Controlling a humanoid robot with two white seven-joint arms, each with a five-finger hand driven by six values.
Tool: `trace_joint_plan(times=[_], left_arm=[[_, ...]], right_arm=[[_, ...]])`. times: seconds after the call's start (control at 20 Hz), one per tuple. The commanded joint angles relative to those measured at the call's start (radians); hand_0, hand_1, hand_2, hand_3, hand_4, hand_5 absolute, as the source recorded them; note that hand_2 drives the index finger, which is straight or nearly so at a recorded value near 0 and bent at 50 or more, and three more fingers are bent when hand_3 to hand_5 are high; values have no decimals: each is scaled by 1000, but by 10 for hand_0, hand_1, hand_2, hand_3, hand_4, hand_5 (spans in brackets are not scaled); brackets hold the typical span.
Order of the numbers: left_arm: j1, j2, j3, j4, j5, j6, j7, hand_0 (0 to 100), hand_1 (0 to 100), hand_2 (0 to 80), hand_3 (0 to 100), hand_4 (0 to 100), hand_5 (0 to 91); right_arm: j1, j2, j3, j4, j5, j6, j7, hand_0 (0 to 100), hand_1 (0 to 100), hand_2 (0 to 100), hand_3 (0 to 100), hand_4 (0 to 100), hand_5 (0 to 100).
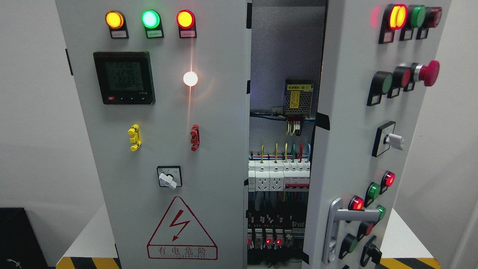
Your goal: Open door with both hands
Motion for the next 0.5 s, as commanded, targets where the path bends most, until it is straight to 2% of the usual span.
trace_joint_plan(times=[0.0, 0.25, 0.45], left_arm=[[-125, 123, -91, -114, 63, 3, 0, 0, 0, 0, 0, 0, 0], [-298, 187, -127, -110, 208, 12, 0, 0, 0, 0, 0, 0, 0], [-465, 206, -183, -108, 324, 61, 0, 0, 0, 0, 0, 0, 0]], right_arm=[[0, 0, 0, 0, 0, 0, 1, 0, 0, 0, 0, 0, 0], [0, 0, 0, 0, 0, 0, 1, 0, 0, 0, 0, 0, 0], [0, 0, 0, 0, 0, 0, 1, 0, 0, 0, 0, 0, 0]])
